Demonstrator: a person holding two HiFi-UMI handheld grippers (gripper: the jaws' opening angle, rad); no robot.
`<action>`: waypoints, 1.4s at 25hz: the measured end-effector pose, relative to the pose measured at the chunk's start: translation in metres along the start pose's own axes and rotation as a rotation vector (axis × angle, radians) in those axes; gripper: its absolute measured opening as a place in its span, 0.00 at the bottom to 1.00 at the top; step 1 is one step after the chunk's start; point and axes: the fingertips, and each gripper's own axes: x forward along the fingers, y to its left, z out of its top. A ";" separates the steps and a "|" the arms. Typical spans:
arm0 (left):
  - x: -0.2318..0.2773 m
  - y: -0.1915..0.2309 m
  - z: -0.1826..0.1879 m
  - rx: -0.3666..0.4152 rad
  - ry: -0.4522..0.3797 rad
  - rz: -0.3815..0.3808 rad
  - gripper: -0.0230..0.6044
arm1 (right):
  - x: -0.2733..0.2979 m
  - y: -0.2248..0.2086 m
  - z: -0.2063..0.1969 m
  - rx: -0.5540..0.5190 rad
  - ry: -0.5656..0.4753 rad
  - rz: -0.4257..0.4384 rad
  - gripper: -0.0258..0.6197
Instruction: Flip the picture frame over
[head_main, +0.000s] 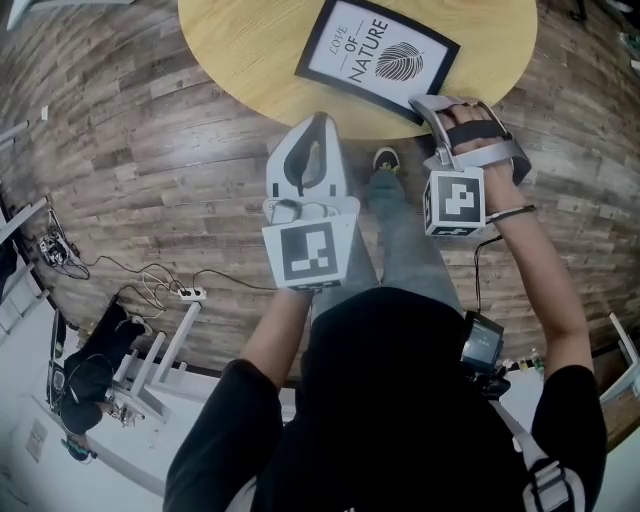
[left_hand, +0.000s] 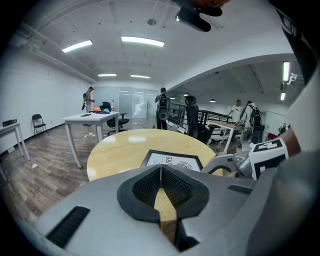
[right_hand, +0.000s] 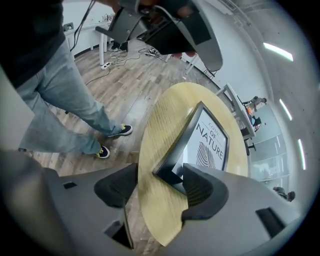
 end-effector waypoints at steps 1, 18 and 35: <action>0.000 -0.001 0.001 -0.008 -0.001 0.002 0.08 | 0.001 0.000 0.000 -0.006 0.002 -0.026 0.46; 0.013 0.005 0.009 -0.023 0.009 0.012 0.08 | 0.000 -0.012 0.001 -0.056 0.026 -0.319 0.34; 0.013 0.007 0.009 -0.003 0.018 0.021 0.07 | 0.000 -0.013 0.001 -0.077 0.050 -0.316 0.31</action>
